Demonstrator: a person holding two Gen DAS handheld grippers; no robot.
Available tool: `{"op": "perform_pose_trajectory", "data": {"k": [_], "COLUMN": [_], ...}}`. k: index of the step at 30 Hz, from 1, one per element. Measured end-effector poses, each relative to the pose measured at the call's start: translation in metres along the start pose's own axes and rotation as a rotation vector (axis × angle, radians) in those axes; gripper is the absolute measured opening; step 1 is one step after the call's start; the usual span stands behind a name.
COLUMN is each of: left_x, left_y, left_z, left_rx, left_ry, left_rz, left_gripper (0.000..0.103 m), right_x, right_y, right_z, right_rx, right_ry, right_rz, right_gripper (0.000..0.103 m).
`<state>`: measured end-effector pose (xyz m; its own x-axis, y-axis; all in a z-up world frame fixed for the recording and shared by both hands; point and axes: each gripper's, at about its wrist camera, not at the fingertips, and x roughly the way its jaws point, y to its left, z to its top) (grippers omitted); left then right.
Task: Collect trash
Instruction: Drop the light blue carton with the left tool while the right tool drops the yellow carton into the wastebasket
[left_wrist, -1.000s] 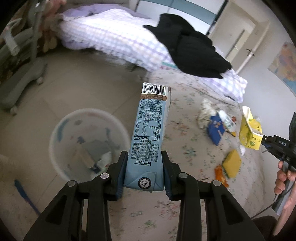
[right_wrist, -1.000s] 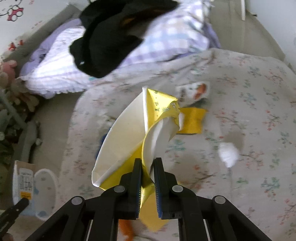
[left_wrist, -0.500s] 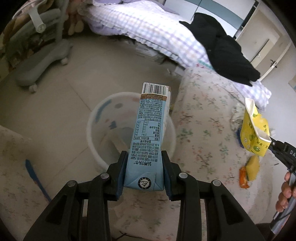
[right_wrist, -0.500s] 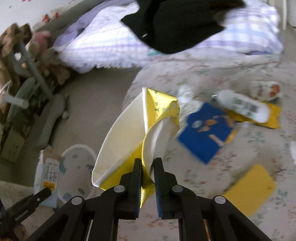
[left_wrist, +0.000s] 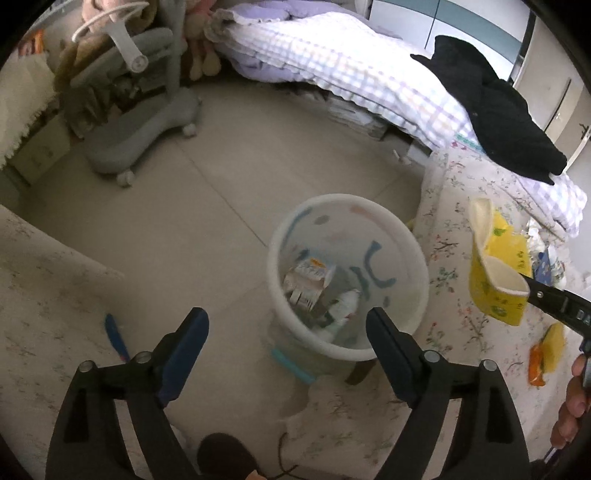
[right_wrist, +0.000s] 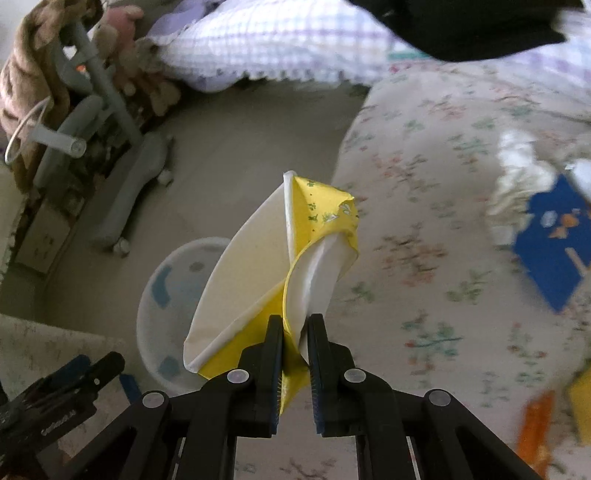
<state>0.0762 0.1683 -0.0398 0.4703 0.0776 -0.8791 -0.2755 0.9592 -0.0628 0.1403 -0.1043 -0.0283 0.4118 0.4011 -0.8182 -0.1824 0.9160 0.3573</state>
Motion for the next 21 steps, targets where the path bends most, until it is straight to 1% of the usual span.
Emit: {"op": "perform_pose_trajectory", "data": {"k": [5, 9, 12, 20, 21], "left_x": [-0.007, -0.008, -0.008, -0.007, -0.008], "left_y": [0.018, 0.031, 0.038, 0.041, 0.040], "left_z": [-0.002, -0.001, 0.001, 0.000, 0.000], "left_rx": [-0.006, -0.031, -0.046, -0.051, -0.051], "left_ry": [-0.020, -0.015, -0.013, -0.001, 0.000], "left_rz": [0.024, 0.026, 0.026, 0.025, 0.025], "left_gripper": [0.096, 0.096, 0.096, 0.096, 0.096], "right_x": [0.023, 0.037, 0.045, 0.063, 0.064], "right_y": [0.025, 0.040, 0.046, 0.058, 0.058], "right_z": [-0.005, -0.007, -0.008, -0.010, -0.010], "right_rx": [-0.044, -0.067, -0.083, -0.107, -0.102], "right_ry": [0.038, 0.066, 0.076, 0.101, 0.105], "right_rz": [0.024, 0.047, 0.046, 0.046, 0.052], "right_gripper": [0.012, 0.012, 0.012, 0.013, 0.022]}}
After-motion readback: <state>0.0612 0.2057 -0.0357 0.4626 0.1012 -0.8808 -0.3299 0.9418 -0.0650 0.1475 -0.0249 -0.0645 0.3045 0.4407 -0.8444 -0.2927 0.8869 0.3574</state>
